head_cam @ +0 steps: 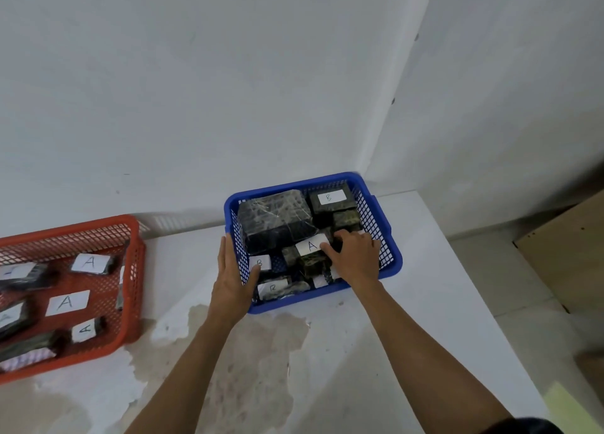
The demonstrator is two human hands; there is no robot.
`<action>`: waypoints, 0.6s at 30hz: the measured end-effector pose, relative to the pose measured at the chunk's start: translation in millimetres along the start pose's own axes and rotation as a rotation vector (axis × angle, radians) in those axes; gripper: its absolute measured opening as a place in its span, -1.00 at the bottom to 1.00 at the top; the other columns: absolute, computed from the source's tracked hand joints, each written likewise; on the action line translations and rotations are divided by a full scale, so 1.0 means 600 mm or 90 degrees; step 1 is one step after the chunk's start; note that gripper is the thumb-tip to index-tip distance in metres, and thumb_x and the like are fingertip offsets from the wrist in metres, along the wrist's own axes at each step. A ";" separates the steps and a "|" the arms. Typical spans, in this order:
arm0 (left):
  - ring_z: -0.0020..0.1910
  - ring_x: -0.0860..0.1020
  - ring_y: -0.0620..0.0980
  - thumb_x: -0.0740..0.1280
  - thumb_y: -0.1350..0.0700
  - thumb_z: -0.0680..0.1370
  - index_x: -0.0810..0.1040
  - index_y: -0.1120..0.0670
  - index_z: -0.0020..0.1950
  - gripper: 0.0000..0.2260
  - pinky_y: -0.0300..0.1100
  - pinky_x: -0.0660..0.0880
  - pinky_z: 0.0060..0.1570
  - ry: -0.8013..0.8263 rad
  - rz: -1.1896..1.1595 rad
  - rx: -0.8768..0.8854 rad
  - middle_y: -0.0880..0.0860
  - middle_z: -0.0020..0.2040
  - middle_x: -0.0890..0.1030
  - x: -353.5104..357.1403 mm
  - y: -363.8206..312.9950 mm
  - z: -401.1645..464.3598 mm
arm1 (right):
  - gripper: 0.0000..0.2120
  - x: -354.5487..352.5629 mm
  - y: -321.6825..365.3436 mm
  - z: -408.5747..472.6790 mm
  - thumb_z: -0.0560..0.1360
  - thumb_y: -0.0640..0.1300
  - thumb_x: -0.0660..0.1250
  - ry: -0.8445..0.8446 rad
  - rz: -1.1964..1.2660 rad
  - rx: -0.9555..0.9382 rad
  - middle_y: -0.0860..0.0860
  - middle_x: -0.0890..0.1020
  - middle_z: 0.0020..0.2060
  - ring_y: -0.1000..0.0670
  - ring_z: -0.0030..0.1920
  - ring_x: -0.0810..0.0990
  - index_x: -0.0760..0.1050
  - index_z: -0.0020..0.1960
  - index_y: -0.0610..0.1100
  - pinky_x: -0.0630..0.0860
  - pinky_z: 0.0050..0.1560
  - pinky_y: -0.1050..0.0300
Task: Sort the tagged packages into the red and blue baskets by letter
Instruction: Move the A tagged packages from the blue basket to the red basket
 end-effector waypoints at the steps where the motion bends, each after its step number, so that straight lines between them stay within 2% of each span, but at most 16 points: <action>1: 0.47 0.26 0.07 0.28 0.02 0.59 -0.14 -0.04 0.58 -0.28 0.05 0.39 0.31 -0.001 -0.015 0.001 0.00 0.59 0.05 0.000 0.003 0.002 | -0.50 0.002 0.000 0.002 0.51 0.33 0.25 -0.008 -0.009 0.005 -0.05 0.66 0.06 -0.13 0.16 0.51 0.56 0.20 -0.03 0.35 0.23 -0.08; 6: 0.43 0.31 0.06 0.27 -0.03 0.58 -0.19 -0.15 0.57 -0.26 0.02 0.37 0.29 0.014 -0.034 -0.010 0.00 0.55 0.16 0.004 0.015 0.007 | -0.47 0.012 0.005 0.003 0.52 0.34 0.23 -0.013 -0.040 -0.003 -0.08 0.68 0.02 -0.16 0.15 0.51 0.55 0.21 -0.06 0.37 0.20 -0.09; 12: 0.42 0.31 0.06 0.27 -0.03 0.57 -0.19 -0.18 0.56 -0.26 0.03 0.37 0.28 0.018 -0.037 -0.025 -0.02 0.54 0.17 0.006 0.019 0.006 | -0.45 0.019 0.001 0.013 0.54 0.30 0.22 0.050 0.006 -0.003 -0.07 0.65 0.14 -0.19 0.22 0.48 0.45 0.33 -0.08 0.30 0.28 -0.11; 18: 0.45 0.29 0.06 0.28 0.02 0.59 -0.18 -0.11 0.57 -0.26 0.03 0.35 0.32 0.021 -0.035 -0.018 -0.01 0.56 0.15 0.002 0.008 0.004 | -0.50 0.019 -0.002 0.022 0.52 0.32 0.24 0.080 0.055 0.027 -0.05 0.67 0.06 -0.18 0.19 0.50 0.58 0.17 -0.06 0.31 0.26 -0.09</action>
Point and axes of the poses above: each hand's wrist, its own z-axis towards the middle knuckle, its own x-axis out of the palm, y = z × x, the point moved 5 cm from there along z, towards the middle knuckle
